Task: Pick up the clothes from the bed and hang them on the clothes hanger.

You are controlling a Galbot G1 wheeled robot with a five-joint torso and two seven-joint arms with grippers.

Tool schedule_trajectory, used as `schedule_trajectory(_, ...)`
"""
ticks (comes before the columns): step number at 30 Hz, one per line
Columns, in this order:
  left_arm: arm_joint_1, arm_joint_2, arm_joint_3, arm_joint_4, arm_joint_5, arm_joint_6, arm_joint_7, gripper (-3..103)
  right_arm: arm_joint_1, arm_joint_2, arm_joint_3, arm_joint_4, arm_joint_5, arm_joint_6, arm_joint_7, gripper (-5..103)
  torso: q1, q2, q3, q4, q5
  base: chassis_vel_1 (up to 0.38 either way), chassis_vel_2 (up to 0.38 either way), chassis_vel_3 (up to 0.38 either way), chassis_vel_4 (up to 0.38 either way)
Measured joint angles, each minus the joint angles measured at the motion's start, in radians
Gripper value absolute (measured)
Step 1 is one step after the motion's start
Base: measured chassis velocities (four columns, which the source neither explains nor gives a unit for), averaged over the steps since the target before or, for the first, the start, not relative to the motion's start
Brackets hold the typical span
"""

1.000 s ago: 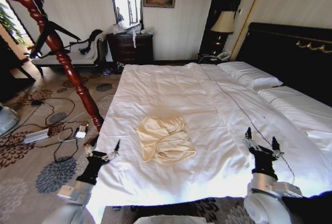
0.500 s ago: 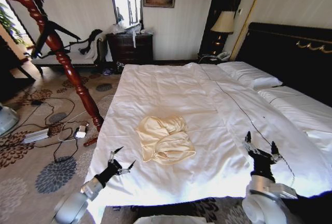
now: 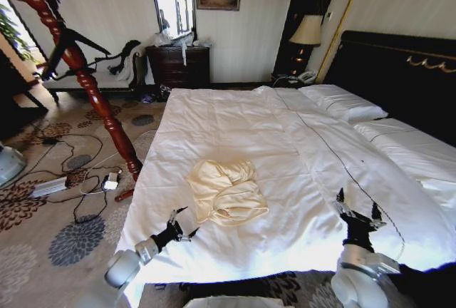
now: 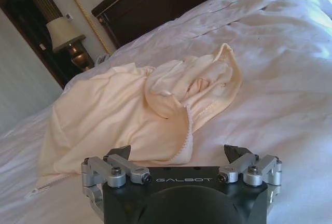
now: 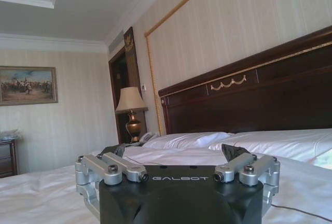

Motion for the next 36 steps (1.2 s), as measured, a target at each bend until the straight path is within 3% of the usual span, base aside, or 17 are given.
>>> schedule_trajectory(6, -0.056, -0.050, 0.044, 0.046, 0.023, -0.006, -0.031, 103, 0.005, 0.000, -0.003, -0.009, -0.003, 0.001, 0.000, 100, 0.000, 0.000, 0.000, -0.0001, -0.0003, 0.000, 0.000, 0.000, 0.000)
schedule_trajectory(8, -0.077, -0.070, 0.059, 0.060, 0.050, -0.017, -0.046, 100, 0.005, -0.001, -0.003, -0.009, -0.003, 0.001, 0.000, 100, 0.000, 0.000, 0.000, -0.0002, -0.0003, 0.000, 0.000, 0.000, 0.000)
schedule_trajectory(10, -0.097, -0.084, 0.071, 0.070, 0.073, -0.028, -0.060, 89, 0.005, -0.002, -0.002, -0.010, -0.003, 0.001, 0.000, 100, 0.000, 0.000, 0.000, -0.0002, -0.0004, 0.000, 0.000, 0.000, 0.000)
schedule_trajectory(16, -0.111, -0.089, 0.075, 0.073, 0.083, -0.028, -0.062, 74, 0.002, -0.001, 0.001, -0.008, -0.003, 0.004, 0.000, 100, 0.000, 0.000, 0.000, -0.0002, -0.0002, 0.000, 0.000, 0.000, 0.000)
schedule_trajectory(20, -0.100, -0.086, 0.067, 0.075, 0.094, -0.028, -0.057, 52, 0.002, -0.002, 0.001, -0.007, -0.003, 0.008, 0.000, 100, 0.000, 0.000, 0.000, -0.0001, -0.0003, 0.000, 0.000, 0.000, 0.000)
schedule_trajectory(22, -0.096, -0.086, 0.065, 0.074, 0.096, -0.028, -0.057, 52, 0.002, -0.002, 0.001, -0.007, -0.002, 0.009, 0.001, 100, 0.000, 0.000, 0.000, -0.0001, -0.0003, 0.000, 0.000, 0.000, 0.000)
schedule_trajectory(25, -0.083, -0.086, 0.052, 0.068, 0.099, -0.023, -0.059, 36, 0.003, -0.003, 0.000, -0.007, -0.002, 0.010, 0.002, 100, 0.000, 0.000, 0.000, -0.0001, -0.0003, 0.000, 0.000, 0.000, 0.000)
schedule_trajectory(28, -0.077, -0.088, 0.043, 0.061, 0.093, -0.012, -0.067, 30, 0.002, -0.004, -0.002, -0.008, -0.003, 0.011, 0.005, 100, 0.000, 0.000, 0.000, -0.0001, -0.0003, 0.000, 0.000, 0.000, 0.000)
schedule_trajectory(32, -0.063, -0.094, 0.013, 0.022, 0.058, 0.025, -0.097, 9, 0.001, -0.009, -0.005, -0.012, -0.003, 0.013, 0.010, 100, 0.000, 0.000, 0.000, -0.0001, -0.0004, 0.000, 0.000, 0.000, 0.000)
schedule_trajectory(36, -0.051, -0.093, -0.018, -0.022, -0.025, 0.061, -0.114, 2, 0.004, -0.014, -0.010, -0.018, 0.002, 0.014, 0.019, 100, 0.000, 0.000, 0.000, 0.0000, -0.0004, 0.000, 0.000, 0.000, 0.000)
